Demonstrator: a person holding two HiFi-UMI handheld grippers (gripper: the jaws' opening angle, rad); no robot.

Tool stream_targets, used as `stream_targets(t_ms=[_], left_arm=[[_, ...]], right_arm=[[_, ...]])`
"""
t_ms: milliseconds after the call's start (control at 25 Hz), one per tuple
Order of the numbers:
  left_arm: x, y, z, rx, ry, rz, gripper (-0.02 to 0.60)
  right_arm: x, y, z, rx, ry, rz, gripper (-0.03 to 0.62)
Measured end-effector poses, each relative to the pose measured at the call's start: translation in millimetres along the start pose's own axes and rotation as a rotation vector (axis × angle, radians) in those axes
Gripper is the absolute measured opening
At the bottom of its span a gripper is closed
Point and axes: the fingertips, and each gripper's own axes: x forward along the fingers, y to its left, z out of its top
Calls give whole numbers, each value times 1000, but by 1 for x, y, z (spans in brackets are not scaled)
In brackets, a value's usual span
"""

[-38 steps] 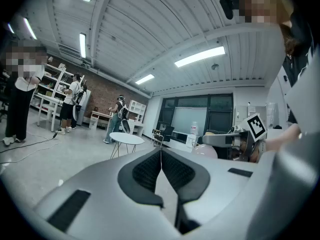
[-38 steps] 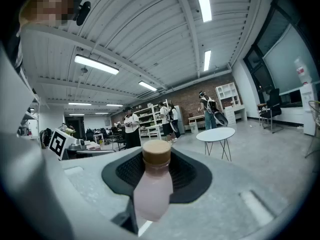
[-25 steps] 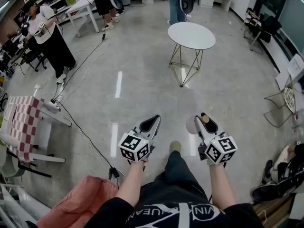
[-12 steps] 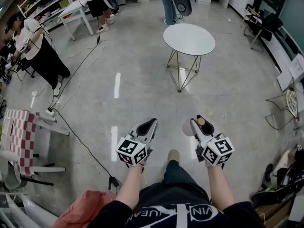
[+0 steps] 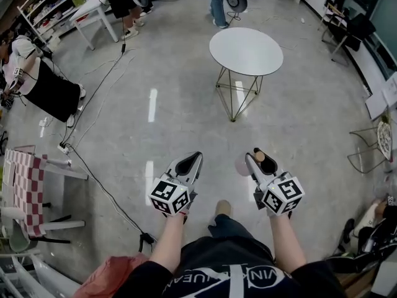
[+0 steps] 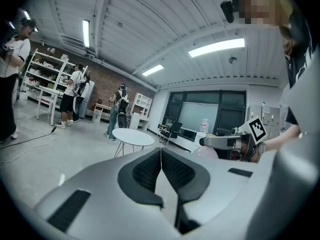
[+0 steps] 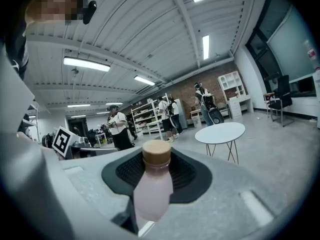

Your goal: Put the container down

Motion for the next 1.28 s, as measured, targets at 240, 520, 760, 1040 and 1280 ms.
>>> stream_targets(t_ms=[240,520,760,1040,1280], left_arm=[[47,7,13,7,-6,5,14],[81,6,17,5,-4,2,14],[96,6,17,11,11,-3,14],[108,12,13,12,30,9,14],[127,27,12,-1,39,8,14]], right_arm=[[19,-39,15,-5,2,8,132],[27,-71,24,-8,8,7,132],[28,-89,22,10,16,-6,132],[35,-107,19,35,19,-12,132],[52,-122,21,36,28,-13,132]])
